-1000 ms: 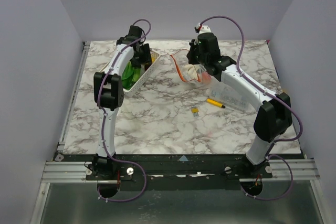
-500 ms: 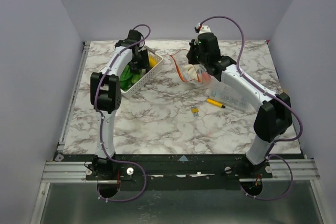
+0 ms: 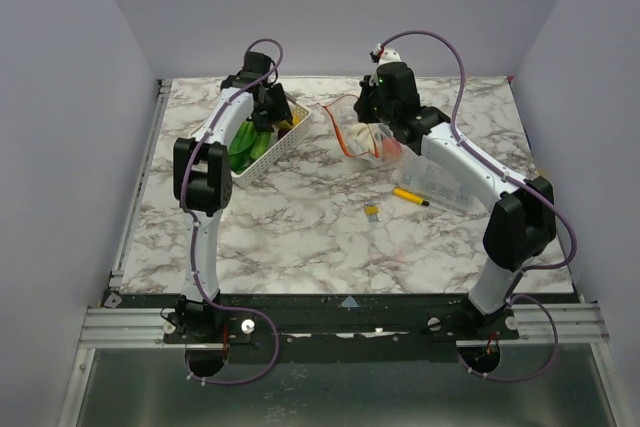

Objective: Place the food in the zip-top bag and seal the zipper
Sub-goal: Pick up the fake vegetable from the bin.

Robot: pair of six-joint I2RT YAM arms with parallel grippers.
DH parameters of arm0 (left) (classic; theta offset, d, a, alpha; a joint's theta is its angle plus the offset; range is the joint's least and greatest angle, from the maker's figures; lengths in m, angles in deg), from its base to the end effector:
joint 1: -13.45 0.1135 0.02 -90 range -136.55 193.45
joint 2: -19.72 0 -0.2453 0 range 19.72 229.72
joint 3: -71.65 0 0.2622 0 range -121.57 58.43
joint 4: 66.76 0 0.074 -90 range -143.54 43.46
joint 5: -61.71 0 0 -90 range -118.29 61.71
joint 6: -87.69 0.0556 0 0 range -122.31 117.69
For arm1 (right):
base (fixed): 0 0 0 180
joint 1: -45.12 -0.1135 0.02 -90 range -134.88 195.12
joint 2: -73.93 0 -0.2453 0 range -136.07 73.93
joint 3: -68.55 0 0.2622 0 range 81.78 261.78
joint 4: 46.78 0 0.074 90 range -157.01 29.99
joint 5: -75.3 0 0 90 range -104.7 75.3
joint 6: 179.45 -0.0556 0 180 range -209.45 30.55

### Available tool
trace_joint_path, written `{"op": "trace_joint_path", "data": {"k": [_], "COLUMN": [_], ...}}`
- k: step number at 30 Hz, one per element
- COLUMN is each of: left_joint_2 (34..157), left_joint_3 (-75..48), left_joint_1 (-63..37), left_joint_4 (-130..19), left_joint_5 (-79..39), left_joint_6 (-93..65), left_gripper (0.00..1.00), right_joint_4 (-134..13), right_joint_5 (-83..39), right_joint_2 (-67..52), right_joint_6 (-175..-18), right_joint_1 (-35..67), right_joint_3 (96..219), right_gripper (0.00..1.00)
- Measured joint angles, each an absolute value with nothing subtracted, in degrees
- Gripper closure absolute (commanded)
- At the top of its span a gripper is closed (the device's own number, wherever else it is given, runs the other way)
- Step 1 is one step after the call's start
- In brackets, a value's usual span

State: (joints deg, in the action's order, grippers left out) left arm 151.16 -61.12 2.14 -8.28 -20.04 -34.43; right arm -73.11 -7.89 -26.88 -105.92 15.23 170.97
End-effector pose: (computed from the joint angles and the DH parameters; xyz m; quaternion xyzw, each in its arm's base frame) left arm 0.5029 -0.1087 0.1951 -0.1528 0.9446 -0.1684 0.2365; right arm 0.3895 0.2163 0.3078 -0.0664 0.8386 0.1660 0.5146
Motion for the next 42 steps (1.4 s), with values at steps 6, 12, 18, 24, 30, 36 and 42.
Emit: {"op": "trace_joint_path", "data": {"k": [6,12,18,24,30,36,42], "left_joint_2": [153.6,153.9,153.9,152.5,147.5,134.9,122.1], "left_joint_3": [-63.4,-61.3,-60.2,-58.7,-56.0,-52.5,-43.7], "left_joint_1": [1.9,1.5,1.3,1.3,1.3,1.3,1.3], "left_joint_4": [-7.3,-5.5,-5.3,-5.6,-4.8,-5.4,-9.6], "left_joint_5": [-18.3,-18.4,-18.8,-19.7,-21.3,-22.3,-17.7], "left_joint_6": [-40.0,-44.3,-45.8,-45.0,-42.2,-38.8,-36.8], "left_gripper": [0.37,0.44,0.66,0.79,0.79,0.86,0.90], "right_joint_4": [-73.1,-73.1,-73.1,-73.1,-73.1,-73.2,-73.2], "right_joint_5": [-8.0,-8.1,-8.2,-8.2,-8.2,-8.2,-8.2], "right_joint_2": [-26.9,-26.9,-26.9,-26.8,-26.6,-26.0,-24.7], "right_joint_6": [-105.9,-106.0,-106.0,-106.0,-106.0,-106.0,-106.0], "right_joint_1": [15.2,15.2,15.2,15.2,15.2,15.2,15.2], "right_joint_3": [171.0,171.0,170.9,170.8,170.6,170.0,169.0], "right_gripper": [0.99,0.99,0.99,0.99,0.99,0.99,1.00]}}
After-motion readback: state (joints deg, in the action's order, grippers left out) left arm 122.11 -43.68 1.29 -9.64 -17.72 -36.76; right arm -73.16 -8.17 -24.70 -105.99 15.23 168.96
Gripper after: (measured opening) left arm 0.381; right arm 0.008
